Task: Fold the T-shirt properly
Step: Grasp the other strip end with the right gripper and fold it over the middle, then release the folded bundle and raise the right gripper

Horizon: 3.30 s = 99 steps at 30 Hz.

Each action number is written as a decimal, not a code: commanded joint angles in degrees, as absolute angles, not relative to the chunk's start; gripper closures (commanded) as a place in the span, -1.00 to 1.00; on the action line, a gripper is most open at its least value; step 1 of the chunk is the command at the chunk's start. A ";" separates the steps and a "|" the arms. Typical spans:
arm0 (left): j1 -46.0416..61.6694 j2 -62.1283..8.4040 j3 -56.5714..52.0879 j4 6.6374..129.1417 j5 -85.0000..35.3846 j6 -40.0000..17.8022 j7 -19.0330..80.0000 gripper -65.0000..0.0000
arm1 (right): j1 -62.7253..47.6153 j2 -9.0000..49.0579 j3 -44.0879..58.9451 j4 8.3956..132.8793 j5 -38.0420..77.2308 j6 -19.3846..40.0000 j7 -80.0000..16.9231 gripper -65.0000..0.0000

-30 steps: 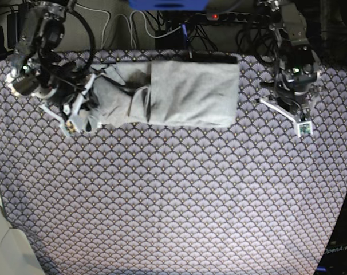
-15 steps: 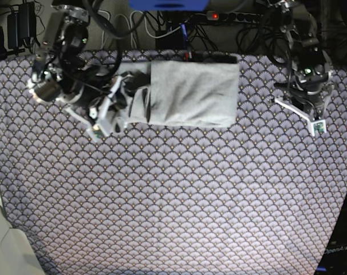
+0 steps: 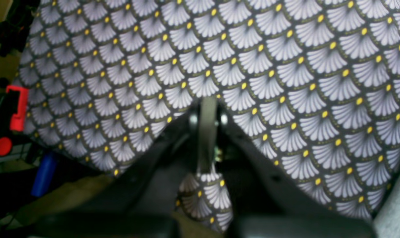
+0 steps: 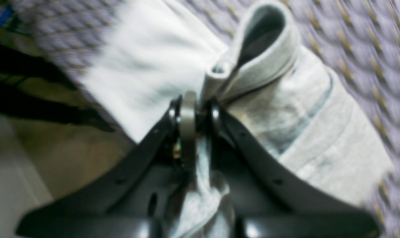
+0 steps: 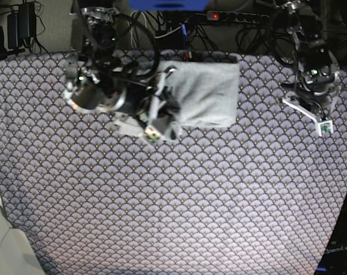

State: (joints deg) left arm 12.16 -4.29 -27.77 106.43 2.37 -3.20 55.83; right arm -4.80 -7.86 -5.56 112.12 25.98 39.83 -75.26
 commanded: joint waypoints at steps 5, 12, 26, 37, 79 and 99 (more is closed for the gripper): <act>12.18 -4.88 -28.00 107.65 2.95 -3.12 54.81 0.98 | -4.35 -8.48 -12.35 112.75 27.21 40.00 -70.29 1.00; 13.05 -4.88 -28.09 108.18 2.95 -3.12 54.90 0.98 | -4.09 -8.57 -19.65 110.81 27.21 40.00 -66.77 1.00; 13.93 -4.88 -31.25 108.18 2.51 -3.21 54.90 0.98 | -1.01 -9.00 -19.91 102.55 27.12 40.00 -63.34 1.00; 13.93 -4.35 -30.81 108.18 2.42 -3.21 54.90 0.98 | 2.24 -9.00 -19.91 96.13 27.21 40.00 -63.25 0.44; 30.37 -4.35 -8.22 111.96 3.03 -8.31 54.90 0.99 | -1.80 9.63 3.38 108.88 27.21 40.00 -65.63 1.00; 19.03 0.13 -2.68 103.25 3.12 -8.22 54.90 0.99 | -3.30 10.51 3.38 108.88 27.21 40.00 -65.71 1.00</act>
State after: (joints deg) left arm 19.40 -0.14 -2.85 103.09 3.62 -7.94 55.22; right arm -3.97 10.33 3.22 107.74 26.28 39.83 -66.78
